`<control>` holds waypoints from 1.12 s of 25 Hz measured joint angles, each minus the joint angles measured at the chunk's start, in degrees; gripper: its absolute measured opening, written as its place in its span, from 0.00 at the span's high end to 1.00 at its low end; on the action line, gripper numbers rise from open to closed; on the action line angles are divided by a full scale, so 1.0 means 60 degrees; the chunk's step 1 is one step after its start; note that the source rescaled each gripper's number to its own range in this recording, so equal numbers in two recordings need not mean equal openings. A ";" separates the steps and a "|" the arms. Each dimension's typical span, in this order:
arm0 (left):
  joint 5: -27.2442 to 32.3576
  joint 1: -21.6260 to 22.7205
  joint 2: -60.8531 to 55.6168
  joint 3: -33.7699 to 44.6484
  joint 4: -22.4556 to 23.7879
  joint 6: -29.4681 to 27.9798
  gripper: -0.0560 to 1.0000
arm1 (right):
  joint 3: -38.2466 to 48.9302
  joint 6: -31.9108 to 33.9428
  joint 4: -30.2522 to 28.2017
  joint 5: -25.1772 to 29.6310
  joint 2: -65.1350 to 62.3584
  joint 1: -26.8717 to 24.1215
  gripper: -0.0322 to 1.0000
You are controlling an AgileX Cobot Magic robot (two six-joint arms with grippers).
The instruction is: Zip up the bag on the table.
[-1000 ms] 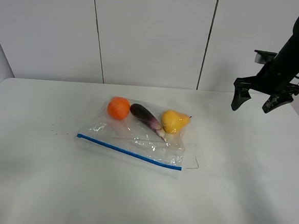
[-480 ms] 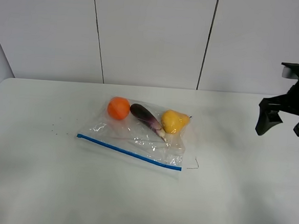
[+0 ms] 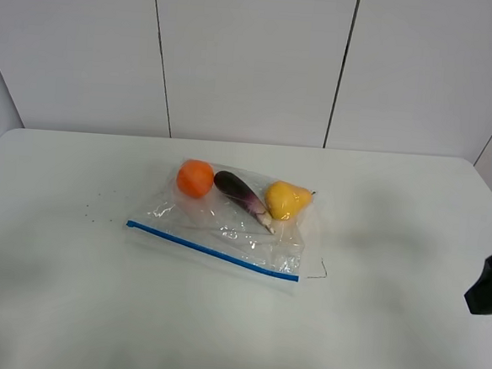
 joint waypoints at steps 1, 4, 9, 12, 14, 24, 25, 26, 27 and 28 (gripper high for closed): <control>0.0000 0.0000 0.0000 0.0000 0.0000 0.0000 0.04 | 0.0316 0.0000 0.0000 -0.0187 -0.0633 0.0000 0.03; 0.0000 0.0000 0.0000 0.0000 0.0000 0.0000 0.04 | 0.1030 0.0000 0.0000 -0.0496 -0.2421 0.0000 0.03; 0.0000 0.0000 0.0000 0.0000 0.0000 0.0000 0.04 | 0.1691 0.0000 0.0000 -0.0487 -0.5151 0.0000 0.03; 0.0000 0.0000 0.0000 0.0000 0.0000 0.0000 0.04 | 0.1803 0.0000 -0.0093 -0.0617 -0.6241 0.0000 0.03; 0.0000 0.0000 0.0000 0.0000 0.0000 0.0000 0.04 | 0.1932 0.0095 -0.0223 -0.0813 -0.6735 0.0000 0.03; 0.0000 0.0000 0.0000 0.0000 0.0000 0.0000 0.04 | 0.1992 0.0404 -0.0494 -0.0963 -0.7817 0.0552 0.03; 0.0000 0.0000 0.0000 0.0000 0.0000 0.0000 0.04 | 0.1992 0.0403 -0.0494 -0.0963 -0.7884 0.0601 0.03; 0.0000 0.0000 0.0000 0.0000 0.0000 0.0000 0.04 | 0.2001 0.0406 -0.0504 -0.0963 -0.7973 0.0610 0.03; 0.0000 0.0000 0.0000 0.0000 0.0000 0.0000 0.04 | 0.2002 0.0414 -0.0504 -0.0963 -0.8098 0.0610 0.03; 0.0000 0.0000 0.0000 0.0000 0.0000 0.0000 0.04 | 0.2002 0.0435 -0.0504 -0.0963 -0.8235 0.0610 0.03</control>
